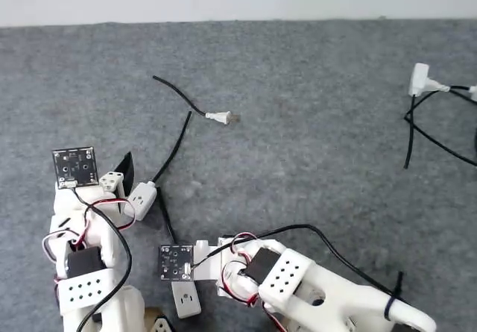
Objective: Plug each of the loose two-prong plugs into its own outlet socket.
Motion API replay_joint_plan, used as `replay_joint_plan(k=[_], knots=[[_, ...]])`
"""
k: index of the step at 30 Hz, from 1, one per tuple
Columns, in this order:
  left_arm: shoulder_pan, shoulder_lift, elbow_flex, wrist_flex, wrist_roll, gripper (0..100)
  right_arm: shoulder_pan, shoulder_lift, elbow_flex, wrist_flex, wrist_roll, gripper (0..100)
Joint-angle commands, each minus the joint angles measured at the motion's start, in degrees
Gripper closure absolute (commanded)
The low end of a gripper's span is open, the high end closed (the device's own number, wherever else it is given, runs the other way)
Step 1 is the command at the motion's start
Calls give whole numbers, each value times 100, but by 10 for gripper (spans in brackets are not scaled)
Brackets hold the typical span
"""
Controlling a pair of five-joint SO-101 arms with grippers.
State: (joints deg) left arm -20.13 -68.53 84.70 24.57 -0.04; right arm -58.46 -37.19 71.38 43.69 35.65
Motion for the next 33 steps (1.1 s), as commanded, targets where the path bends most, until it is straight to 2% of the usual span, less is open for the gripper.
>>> replay_joint_plan(k=[1,4,10,21,25,33], knots=[[-18,-18,-48,-176,-88,716,-92,13,-53,-40,-70,781],[-18,-18,-48,-176,-88,716,-110,13,-35,-40,-62,808],[-18,-18,-48,-176,-88,716,-127,13,-9,-84,431,995],[-18,-18,-57,-176,-88,716,-127,-22,114,-338,492,991],[-18,-18,-57,-211,-88,716,-84,-145,-62,-136,492,991],[-62,-26,-57,-308,-53,716,549,-1103,-554,365,448,991]])
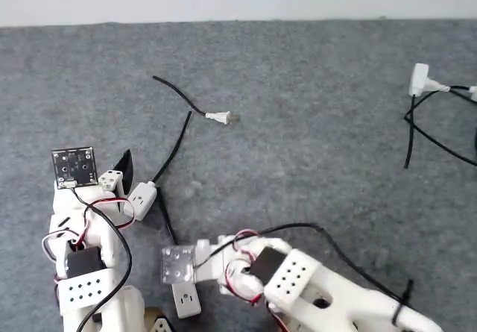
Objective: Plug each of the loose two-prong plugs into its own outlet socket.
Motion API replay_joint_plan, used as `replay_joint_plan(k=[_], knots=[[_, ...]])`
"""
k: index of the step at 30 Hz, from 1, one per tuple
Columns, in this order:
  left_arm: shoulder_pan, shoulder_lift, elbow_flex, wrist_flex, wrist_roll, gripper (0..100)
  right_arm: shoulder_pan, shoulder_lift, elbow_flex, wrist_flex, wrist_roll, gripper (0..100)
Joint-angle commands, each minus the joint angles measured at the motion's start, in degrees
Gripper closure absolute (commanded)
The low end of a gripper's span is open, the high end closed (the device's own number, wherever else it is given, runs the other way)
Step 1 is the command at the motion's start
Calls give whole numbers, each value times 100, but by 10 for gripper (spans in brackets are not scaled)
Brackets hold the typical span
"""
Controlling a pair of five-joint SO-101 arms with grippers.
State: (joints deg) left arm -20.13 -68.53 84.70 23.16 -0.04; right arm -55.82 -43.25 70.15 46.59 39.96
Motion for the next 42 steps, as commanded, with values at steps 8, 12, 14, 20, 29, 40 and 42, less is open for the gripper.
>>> replay_joint_plan(k=[8,12,14,20,29,40,42], knots=[[-35,-949,-646,1275,246,715,541,-2009,-730,505,-141,991],[695,-2699,-1631,3305,185,714,611,-2844,-1301,1015,-141,991],[1407,-3684,-1780,3798,-229,714,541,-3099,-1556,1209,-158,991],[2963,-3156,-2422,4615,-1222,714,435,-3152,-1811,1446,-185,991],[3648,-3604,-2448,5011,-1389,714,426,-3196,-1758,1437,-185,991],[3499,-3587,-2853,5099,-1380,713,426,-3152,-1415,1024,-185,991],[3490,-3587,-2879,5090,-1380,713,426,-3152,-1415,1015,-185,991]])
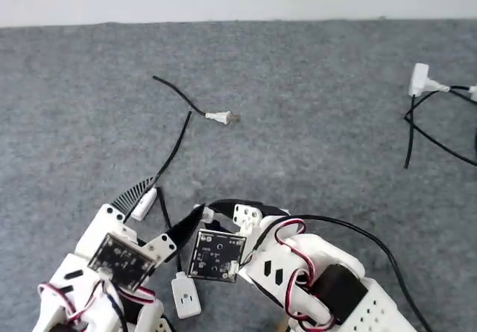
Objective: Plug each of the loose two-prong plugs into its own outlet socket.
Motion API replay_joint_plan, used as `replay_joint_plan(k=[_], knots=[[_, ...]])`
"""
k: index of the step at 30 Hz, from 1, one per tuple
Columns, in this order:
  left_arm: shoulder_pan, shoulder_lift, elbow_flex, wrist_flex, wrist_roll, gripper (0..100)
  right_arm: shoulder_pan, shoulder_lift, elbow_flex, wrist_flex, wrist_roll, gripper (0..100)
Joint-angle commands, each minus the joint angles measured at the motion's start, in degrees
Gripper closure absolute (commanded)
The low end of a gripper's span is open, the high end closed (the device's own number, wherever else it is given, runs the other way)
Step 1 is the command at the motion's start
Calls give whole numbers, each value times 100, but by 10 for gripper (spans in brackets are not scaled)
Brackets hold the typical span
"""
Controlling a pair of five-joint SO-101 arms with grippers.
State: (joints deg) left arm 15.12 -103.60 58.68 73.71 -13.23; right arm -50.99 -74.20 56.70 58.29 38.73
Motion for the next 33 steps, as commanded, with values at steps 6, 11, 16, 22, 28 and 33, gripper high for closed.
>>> replay_joint_plan(k=[6,11,16,22,28,33], knots=[[-26,-79,-435,62,-62,713,-57,-57,-62,-171,-62,991],[53,-79,-409,62,-26,713,-31,-48,-62,-259,-62,991],[378,-79,-268,62,-26,713,-40,-48,-62,-259,-62,991],[624,-79,-110,53,-53,713,-48,-48,-62,-259,-62,991],[589,-79,136,26,-79,713,-48,-110,-88,-154,-62,991],[132,-79,321,-26,-79,713,-57,-110,-97,-101,-62,991]])
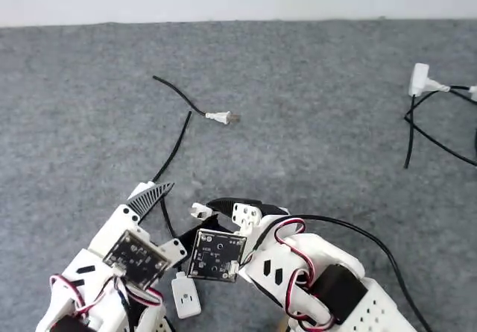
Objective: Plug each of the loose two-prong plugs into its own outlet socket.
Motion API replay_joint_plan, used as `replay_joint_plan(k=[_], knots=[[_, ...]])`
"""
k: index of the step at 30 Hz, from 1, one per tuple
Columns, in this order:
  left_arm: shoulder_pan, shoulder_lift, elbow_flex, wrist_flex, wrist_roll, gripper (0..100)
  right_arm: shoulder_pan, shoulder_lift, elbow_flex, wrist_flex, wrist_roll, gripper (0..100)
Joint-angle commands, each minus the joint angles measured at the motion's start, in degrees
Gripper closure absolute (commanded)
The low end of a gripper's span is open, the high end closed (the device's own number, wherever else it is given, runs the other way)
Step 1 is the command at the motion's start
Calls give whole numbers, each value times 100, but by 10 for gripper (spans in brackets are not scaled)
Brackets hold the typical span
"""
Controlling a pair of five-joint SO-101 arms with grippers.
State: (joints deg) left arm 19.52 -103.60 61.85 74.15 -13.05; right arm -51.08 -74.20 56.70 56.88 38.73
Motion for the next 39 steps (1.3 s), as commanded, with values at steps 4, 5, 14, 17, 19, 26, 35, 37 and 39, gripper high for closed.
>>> replay_joint_plan(k=[4,5,14,17,19,26,35,37,39], knots=[[-870,-79,321,-334,-97,713,-48,-110,-97,57,-62,991],[-967,-79,418,-422,-97,713,-48,-110,-97,66,-62,991],[-1125,-79,716,-545,-88,713,-22,-110,-62,75,-62,991],[-1134,-79,831,-545,-88,713,-22,-110,-62,84,-62,991],[-1125,-79,936,-554,-88,713,-22,-110,-62,154,-62,991],[-1099,-79,1103,-589,-88,713,-22,-110,-62,154,-62,991],[-1116,-79,1138,-589,-79,714,-22,-110,-53,233,-70,991],[-1213,-79,1253,-738,-88,716,-13,-110,-44,233,-70,991],[-1802,-79,1455,-1169,-44,716,-13,-110,0,242,-114,991]])
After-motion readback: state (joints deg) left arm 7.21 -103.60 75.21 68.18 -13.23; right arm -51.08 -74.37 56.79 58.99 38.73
